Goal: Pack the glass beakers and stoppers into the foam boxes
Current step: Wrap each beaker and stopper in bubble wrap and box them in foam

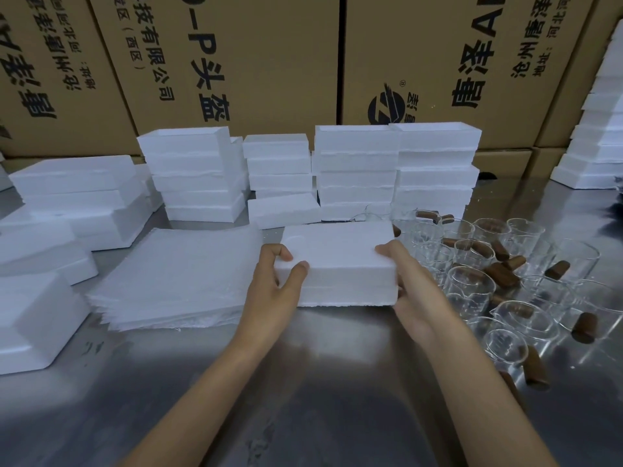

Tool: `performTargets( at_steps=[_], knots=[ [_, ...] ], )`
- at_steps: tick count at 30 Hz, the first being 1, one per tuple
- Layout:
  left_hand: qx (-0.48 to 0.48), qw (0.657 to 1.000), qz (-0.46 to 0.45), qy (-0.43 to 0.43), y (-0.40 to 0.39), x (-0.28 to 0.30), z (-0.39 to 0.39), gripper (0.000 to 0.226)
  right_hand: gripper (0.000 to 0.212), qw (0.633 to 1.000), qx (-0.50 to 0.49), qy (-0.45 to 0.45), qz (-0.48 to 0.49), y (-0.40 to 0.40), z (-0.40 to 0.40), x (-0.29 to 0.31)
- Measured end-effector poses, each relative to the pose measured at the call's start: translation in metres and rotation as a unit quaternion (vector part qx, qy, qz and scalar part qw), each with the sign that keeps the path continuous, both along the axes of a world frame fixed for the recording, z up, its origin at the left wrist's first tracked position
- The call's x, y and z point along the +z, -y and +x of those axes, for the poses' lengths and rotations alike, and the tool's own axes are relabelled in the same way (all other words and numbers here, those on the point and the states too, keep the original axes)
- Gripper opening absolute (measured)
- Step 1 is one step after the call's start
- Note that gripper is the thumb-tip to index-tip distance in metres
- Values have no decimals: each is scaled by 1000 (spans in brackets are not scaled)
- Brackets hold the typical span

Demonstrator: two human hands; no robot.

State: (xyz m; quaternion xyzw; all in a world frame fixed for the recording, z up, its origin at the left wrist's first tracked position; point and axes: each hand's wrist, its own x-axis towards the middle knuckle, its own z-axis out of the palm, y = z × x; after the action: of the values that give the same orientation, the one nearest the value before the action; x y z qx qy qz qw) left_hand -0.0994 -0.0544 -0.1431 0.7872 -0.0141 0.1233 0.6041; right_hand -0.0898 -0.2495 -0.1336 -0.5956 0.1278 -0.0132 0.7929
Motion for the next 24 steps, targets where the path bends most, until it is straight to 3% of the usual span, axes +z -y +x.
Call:
performTargets(
  at_steps=[3, 5, 7, 9, 11, 14, 19, 24],
  knots=[
    [-13, 997, 54, 44, 1, 1, -3, 16, 45, 1000, -29, -8, 8, 2, 3, 0],
    [-24, 981, 155, 118, 1, 1, -7, 25, 40, 998, -54, 8, 20, 0, 3, 1],
    [-20, 930, 306, 203, 3, -1, -9, 47, 39, 997, -60, 26, 38, -4, 2, 2],
    [10, 848, 460, 261, 6, 0, -10, 73, 43, 997, -33, 42, 61, -10, 1, 5],
    [39, 793, 541, 278, 7, 5, -11, 90, 46, 995, -3, 47, 90, -16, -1, 8],
    [72, 758, 576, 298, 7, 8, -12, 93, 48, 994, 14, 53, 99, -19, -4, 11],
    [98, 717, 600, 341, 5, 14, -10, 83, 27, 987, 70, 89, 112, -27, -10, 19],
    [166, 730, 592, 299, -26, 39, 8, 89, 58, 990, 48, 69, 112, -32, -8, 18]
  ],
)
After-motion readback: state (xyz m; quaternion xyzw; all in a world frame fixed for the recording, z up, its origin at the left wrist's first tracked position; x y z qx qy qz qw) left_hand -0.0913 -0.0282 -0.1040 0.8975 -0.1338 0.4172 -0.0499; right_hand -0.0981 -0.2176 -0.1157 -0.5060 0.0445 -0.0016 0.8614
